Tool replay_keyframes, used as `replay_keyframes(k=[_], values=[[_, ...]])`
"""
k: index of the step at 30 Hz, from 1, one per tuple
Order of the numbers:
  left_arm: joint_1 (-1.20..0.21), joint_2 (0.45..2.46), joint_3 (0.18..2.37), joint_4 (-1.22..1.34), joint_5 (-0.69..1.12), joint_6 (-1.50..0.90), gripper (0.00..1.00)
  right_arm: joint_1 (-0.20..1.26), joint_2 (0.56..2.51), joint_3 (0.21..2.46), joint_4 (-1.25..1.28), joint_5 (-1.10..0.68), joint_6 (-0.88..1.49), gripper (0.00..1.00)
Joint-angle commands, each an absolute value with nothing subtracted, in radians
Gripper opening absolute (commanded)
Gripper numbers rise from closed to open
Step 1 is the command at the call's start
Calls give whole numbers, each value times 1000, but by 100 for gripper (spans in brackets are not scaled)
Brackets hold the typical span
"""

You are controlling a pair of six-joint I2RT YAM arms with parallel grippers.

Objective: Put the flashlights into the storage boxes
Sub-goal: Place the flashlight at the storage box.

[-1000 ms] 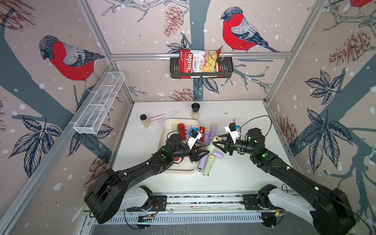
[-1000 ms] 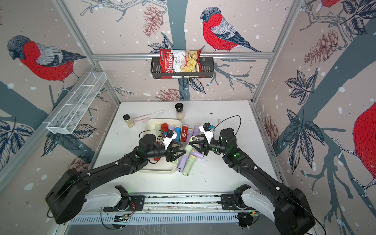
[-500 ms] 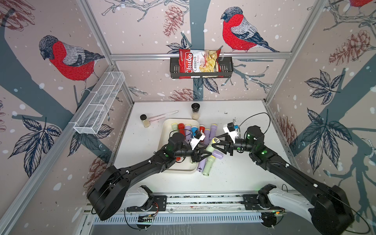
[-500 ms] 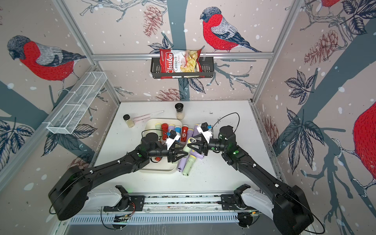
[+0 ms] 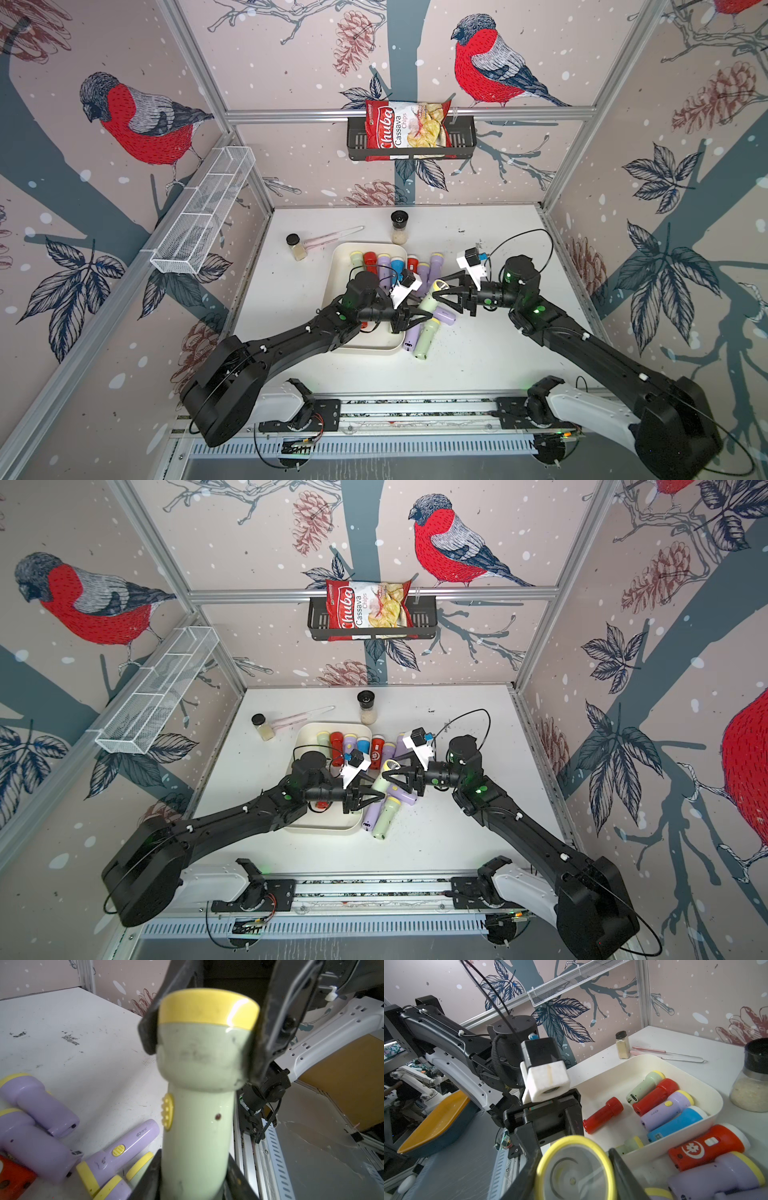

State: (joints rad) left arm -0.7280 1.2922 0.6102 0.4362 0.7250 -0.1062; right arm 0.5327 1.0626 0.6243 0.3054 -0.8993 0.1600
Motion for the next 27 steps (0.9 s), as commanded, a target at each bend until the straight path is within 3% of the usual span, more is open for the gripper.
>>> replay_keyframes(k=[1,5,6,7,8,19,27], values=[[-724,1281,616,425,668,-128,34,533,1055,629,351,-901,146,35],[-724,1254,604,406,610,-132,28,532,1033,613,350,-834,152,50],[-724,1243,599,401,585,-138,26,531,1025,607,351,-810,156,59],[-724,1233,593,395,562,-145,25,531,1018,601,350,-785,160,93],[-724,1222,588,388,537,-152,24,530,1010,595,351,-766,165,100],[-697,1097,591,102,186,-292,19,528,935,504,397,-513,225,100],[-529,1068,574,-114,4,-472,21,530,974,497,409,-507,238,100]])
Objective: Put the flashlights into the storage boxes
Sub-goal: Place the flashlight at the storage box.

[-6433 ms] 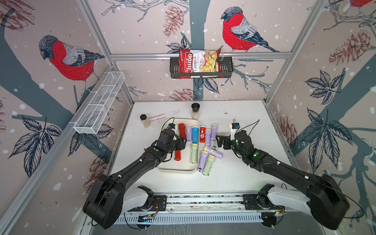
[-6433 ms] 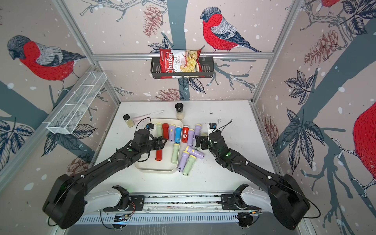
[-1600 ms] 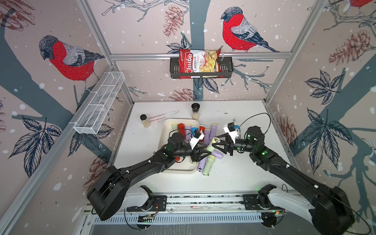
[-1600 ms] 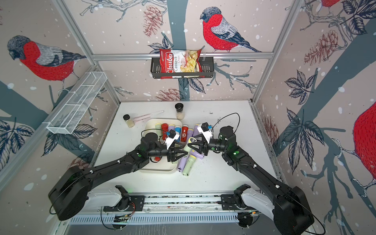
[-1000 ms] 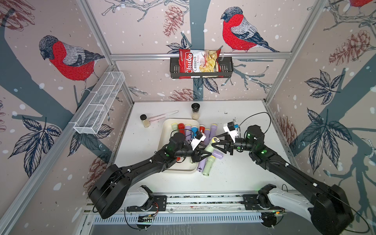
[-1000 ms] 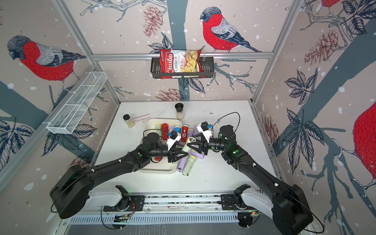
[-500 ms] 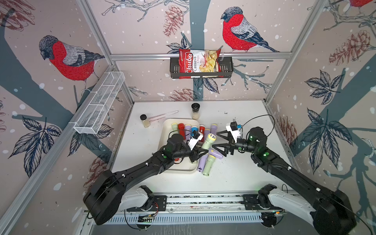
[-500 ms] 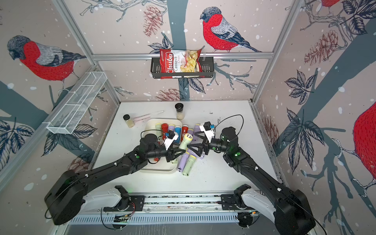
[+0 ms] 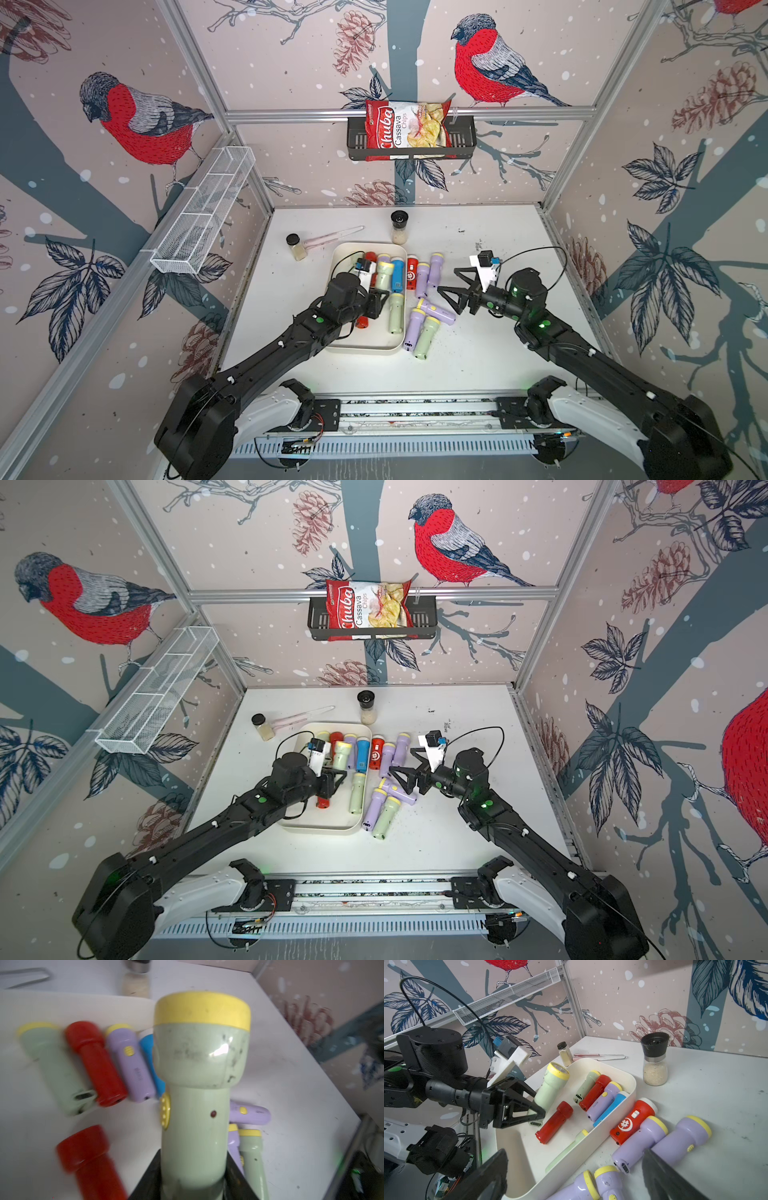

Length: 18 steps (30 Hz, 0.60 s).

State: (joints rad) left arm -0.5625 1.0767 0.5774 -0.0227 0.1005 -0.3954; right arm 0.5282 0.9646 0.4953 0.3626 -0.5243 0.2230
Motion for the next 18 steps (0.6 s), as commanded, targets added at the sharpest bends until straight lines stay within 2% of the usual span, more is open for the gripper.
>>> replay_keyframes(k=[1,11,18], values=[[-504,1068,573,-127,6,-481,22,530,983,500,409,-508,237,100],[-346,1209,649,-198,-2,-480,22,545,1028,517,396,-505,220,100],[-309,1330,719,-192,-18,-457,23,552,1035,520,374,-499,206,100]])
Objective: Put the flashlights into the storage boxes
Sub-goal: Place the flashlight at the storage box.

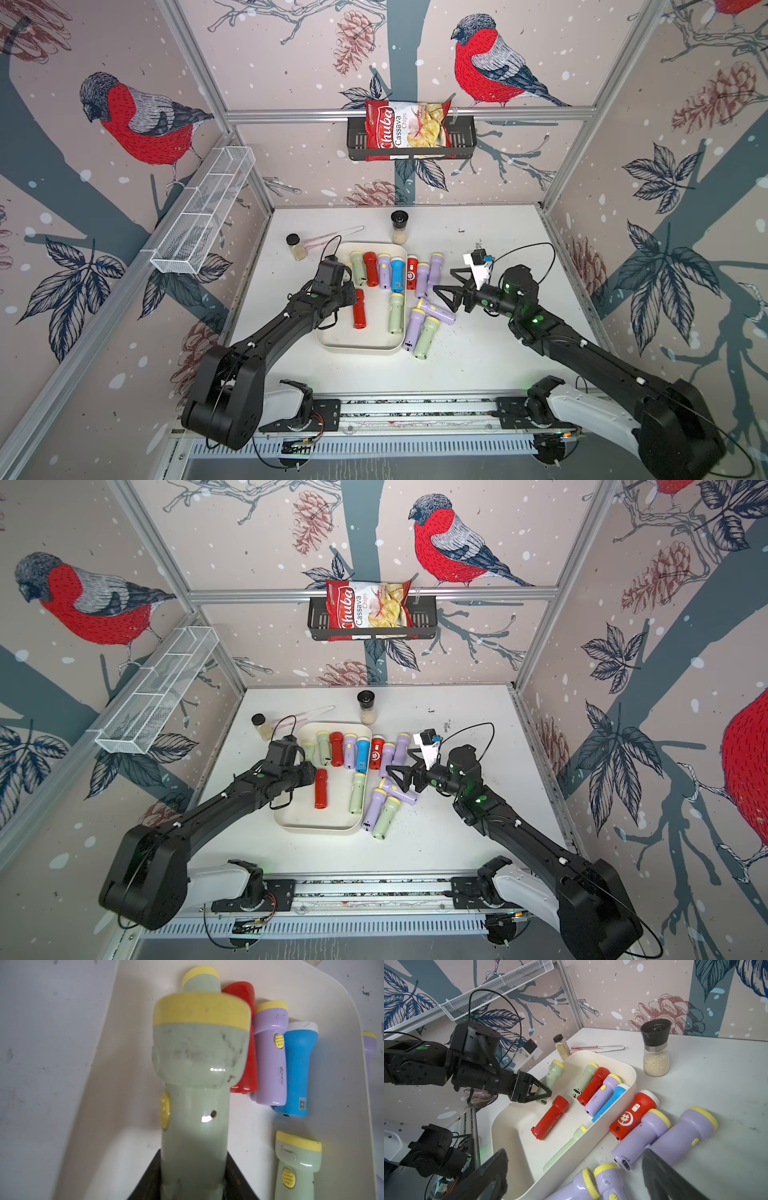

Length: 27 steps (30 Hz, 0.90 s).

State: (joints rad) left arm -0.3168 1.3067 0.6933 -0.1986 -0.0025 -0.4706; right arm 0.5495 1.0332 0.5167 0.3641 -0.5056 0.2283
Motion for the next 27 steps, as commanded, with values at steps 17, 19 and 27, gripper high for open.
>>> replay_keyframes(k=[17,19,27], values=[[-231,1618,966,-247,5,-417,27,558,1038,519,341,-481,183,100],[-231,1640,980,-243,3,-420,29,559,1039,519,339,-479,183,100],[-231,1677,992,-225,-12,-410,49,560,1038,520,340,-474,183,100]])
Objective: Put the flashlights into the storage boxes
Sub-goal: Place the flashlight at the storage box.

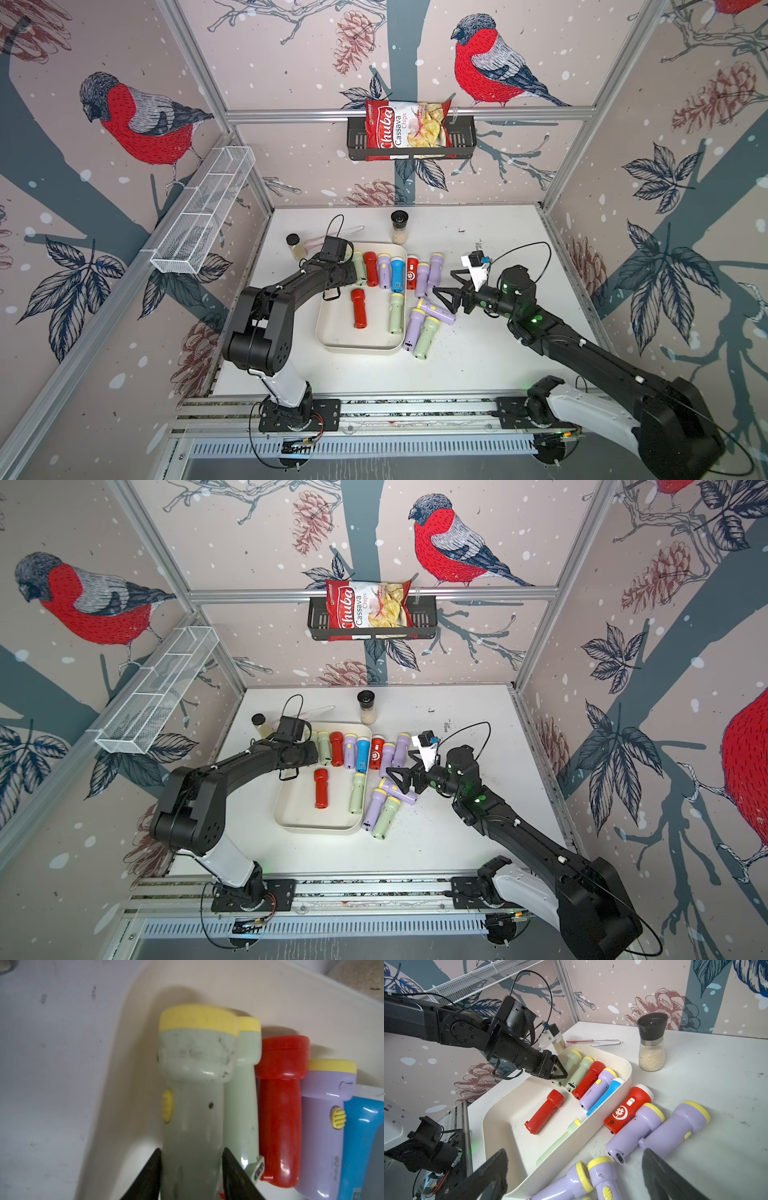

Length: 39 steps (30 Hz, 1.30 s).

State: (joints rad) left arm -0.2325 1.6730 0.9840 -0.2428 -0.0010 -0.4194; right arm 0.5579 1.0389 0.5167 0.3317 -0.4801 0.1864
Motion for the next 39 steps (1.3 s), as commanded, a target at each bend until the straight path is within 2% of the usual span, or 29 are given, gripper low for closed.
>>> replay_keyframes(k=[1,5,10,18,24,33,39], values=[[-231,1673,992,-223,-14,-410,50,560,1038,522,340,-472,181,100],[-232,1660,1023,-223,-18,-404,51,560,1036,520,340,-469,181,99],[-232,1624,1029,-246,-13,-398,43,560,1031,525,336,-469,183,99],[-235,1463,1003,-301,39,-382,43,566,1032,524,344,-462,186,100],[-235,1374,892,-328,35,-393,35,575,1059,532,348,-460,187,100],[-235,1428,807,-270,63,-407,31,588,1077,543,334,-443,179,100],[-235,1509,825,-252,47,-401,26,587,1063,537,318,-434,175,100]])
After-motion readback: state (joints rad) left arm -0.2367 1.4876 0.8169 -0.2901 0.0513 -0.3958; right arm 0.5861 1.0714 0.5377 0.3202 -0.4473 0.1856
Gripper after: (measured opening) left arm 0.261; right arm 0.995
